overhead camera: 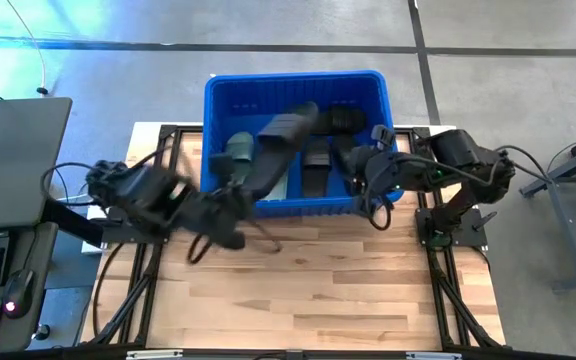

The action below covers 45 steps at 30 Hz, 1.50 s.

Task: Pick and place slides into bin
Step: Put the black slide into the blue bin

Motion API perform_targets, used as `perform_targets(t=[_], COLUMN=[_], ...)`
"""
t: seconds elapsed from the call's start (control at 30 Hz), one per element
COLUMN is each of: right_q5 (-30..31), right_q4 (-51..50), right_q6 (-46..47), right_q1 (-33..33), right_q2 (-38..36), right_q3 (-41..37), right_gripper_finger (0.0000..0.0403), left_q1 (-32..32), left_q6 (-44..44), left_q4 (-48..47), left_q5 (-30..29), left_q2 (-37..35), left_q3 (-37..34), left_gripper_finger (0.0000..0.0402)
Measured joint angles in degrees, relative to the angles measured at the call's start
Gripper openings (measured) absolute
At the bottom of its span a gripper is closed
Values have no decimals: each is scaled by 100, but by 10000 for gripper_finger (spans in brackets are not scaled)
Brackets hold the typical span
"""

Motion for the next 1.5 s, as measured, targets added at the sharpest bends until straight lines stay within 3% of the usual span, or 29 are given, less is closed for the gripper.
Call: perform_targets(t=[0.3,0.47,0.67,0.9,1.03,1.2,1.5], right_q5=[15,20,42,342,348,336,527], right_q4=[3,2,3,3,2,6,34], right_q6=[455,813,1037,1114,1114,1115,1343], right_q1=[185,400,666,784,782,780,775], right_q2=[56,98,193,386,475,568,576], right_q3=[-6,-6,-8,-6,-7,-8,-8], right_gripper_finger=[139,139,139,139,139,139,139], left_q1=[2185,3075,3924,4606,4844,4998,5121], left_q6=[2064,2984,4173,4861,4968,4664,4060], left_q4=[28,219,1285,2067,2071,1854,815], left_q5=[1294,1374,1441,1431,1460,1006,962], left_q2=[246,355,436,520,521,520,515], left_q3=[-918,-2004,-3327,-3823,-3833,-3779,-3774], left_gripper_finger=[24,24,24,56,68,92,178])
